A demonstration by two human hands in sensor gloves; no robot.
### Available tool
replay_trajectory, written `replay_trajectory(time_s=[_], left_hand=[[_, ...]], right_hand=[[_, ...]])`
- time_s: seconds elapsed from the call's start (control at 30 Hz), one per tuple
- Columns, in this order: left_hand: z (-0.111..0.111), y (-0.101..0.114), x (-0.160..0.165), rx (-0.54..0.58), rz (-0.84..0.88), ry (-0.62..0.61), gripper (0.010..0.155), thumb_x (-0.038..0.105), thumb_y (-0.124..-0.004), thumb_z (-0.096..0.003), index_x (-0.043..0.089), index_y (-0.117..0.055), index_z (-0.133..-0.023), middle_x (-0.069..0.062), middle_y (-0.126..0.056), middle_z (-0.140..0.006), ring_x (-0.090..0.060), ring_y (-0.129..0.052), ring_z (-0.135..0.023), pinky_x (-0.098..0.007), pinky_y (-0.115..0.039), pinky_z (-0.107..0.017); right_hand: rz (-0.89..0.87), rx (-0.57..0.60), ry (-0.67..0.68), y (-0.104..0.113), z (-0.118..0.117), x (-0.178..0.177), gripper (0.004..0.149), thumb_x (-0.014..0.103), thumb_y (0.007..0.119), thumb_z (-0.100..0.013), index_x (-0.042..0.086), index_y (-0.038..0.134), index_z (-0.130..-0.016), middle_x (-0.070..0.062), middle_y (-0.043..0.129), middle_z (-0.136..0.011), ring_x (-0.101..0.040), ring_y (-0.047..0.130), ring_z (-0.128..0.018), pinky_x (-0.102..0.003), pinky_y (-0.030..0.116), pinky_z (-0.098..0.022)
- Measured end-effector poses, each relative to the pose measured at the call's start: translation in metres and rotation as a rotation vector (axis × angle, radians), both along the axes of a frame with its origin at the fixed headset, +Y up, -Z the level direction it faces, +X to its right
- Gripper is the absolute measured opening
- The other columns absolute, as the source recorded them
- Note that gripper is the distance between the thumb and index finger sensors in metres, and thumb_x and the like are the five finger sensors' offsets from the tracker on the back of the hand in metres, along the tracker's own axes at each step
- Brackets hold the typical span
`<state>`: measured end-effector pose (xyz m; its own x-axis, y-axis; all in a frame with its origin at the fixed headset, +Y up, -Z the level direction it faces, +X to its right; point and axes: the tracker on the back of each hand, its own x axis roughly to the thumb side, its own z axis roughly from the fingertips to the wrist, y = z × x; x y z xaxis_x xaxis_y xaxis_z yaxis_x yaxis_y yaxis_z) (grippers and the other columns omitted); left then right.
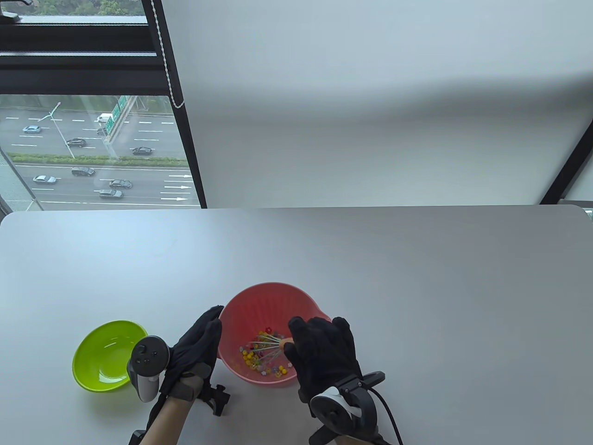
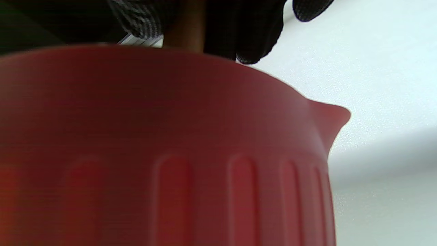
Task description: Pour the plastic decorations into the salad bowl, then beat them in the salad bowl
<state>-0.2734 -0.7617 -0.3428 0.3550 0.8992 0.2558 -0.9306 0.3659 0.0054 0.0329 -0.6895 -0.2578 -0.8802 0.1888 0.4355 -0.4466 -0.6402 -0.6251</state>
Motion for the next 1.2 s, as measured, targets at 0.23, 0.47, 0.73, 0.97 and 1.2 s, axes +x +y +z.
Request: replay_trajectory(time_s=[0.23, 0.47, 0.73, 0.97, 1.2], left_hand=[[0.0, 0.0, 0.0, 0.0, 0.0, 0.0, 0.067, 0.064, -0.056, -0.0573, 0.019, -0.067, -0.105, -0.004, -0.085, -0.074, -0.037, -0.083, -0.076, -0.061, -0.05, -0.074], [0.0, 0.0, 0.0, 0.0, 0.0, 0.0, 0.067, 0.064, -0.056, -0.0573, 0.018, -0.067, -0.105, -0.004, -0.085, -0.074, -0.037, -0.083, -0.076, -0.061, -0.05, -0.074], [0.0, 0.0, 0.0, 0.0, 0.0, 0.0, 0.067, 0.064, -0.056, -0.0574, 0.018, -0.067, -0.105, -0.003, -0.085, -0.074, -0.037, -0.083, -0.076, -0.061, -0.05, -0.074], [0.0, 0.0, 0.0, 0.0, 0.0, 0.0, 0.067, 0.064, -0.056, -0.0573, 0.018, -0.067, -0.104, -0.004, -0.085, -0.074, -0.037, -0.083, -0.076, -0.061, -0.05, -0.074], [0.0, 0.0, 0.0, 0.0, 0.0, 0.0, 0.067, 0.064, -0.056, -0.0573, 0.018, -0.067, -0.104, -0.004, -0.085, -0.074, -0.037, -0.083, -0.076, -0.061, -0.05, -0.074]], right_hand=[[0.069, 0.043, -0.038, 0.002, 0.002, 0.0, 0.057, 0.052, 0.066, -0.06, 0.039, 0.042, -0.11, 0.012, 0.076, -0.097, -0.022, 0.071, -0.094, -0.052, 0.045, -0.079], [0.064, 0.057, -0.06, 0.006, 0.002, 0.005, 0.055, 0.051, 0.064, -0.061, 0.039, 0.042, -0.11, 0.011, 0.077, -0.095, -0.023, 0.07, -0.093, -0.053, 0.042, -0.079], [0.043, 0.077, -0.078, 0.012, 0.003, 0.012, 0.052, 0.05, 0.057, -0.062, 0.041, 0.04, -0.111, 0.01, 0.076, -0.093, -0.024, 0.068, -0.093, -0.053, 0.04, -0.079], [0.025, 0.083, -0.078, 0.013, 0.004, 0.015, 0.052, 0.05, 0.053, -0.062, 0.041, 0.038, -0.111, 0.01, 0.076, -0.09, -0.024, 0.068, -0.09, -0.053, 0.039, -0.079], [-0.073, 0.034, -0.031, 0.013, 0.002, 0.018, 0.052, 0.051, 0.053, -0.062, 0.038, 0.04, -0.111, 0.01, 0.079, -0.085, -0.024, 0.071, -0.087, -0.053, 0.04, -0.079]])
